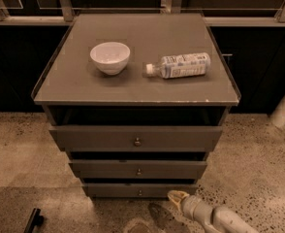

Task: Open bottom drawer

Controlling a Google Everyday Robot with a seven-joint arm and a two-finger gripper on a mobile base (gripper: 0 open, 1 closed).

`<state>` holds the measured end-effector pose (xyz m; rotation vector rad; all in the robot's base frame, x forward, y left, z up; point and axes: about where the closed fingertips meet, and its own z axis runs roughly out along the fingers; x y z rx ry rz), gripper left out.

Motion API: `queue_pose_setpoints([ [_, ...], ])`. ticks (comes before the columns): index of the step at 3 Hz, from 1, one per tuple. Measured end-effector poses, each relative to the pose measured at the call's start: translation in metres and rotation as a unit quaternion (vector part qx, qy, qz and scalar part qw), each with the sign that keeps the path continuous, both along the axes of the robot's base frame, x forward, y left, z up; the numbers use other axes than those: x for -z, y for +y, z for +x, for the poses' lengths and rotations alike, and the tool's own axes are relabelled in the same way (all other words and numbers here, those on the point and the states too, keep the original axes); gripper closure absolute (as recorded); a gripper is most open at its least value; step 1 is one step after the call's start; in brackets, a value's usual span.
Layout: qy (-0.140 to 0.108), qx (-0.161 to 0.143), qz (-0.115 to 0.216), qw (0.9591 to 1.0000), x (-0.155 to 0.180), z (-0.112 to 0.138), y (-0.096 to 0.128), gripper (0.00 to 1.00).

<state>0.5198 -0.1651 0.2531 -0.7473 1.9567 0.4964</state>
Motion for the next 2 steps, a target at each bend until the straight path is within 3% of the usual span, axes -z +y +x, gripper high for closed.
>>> queue_pose_setpoints([
  [2, -0.036, -0.003, 0.003, 0.9994, 0.003, 0.044, 0.004, 1.0],
])
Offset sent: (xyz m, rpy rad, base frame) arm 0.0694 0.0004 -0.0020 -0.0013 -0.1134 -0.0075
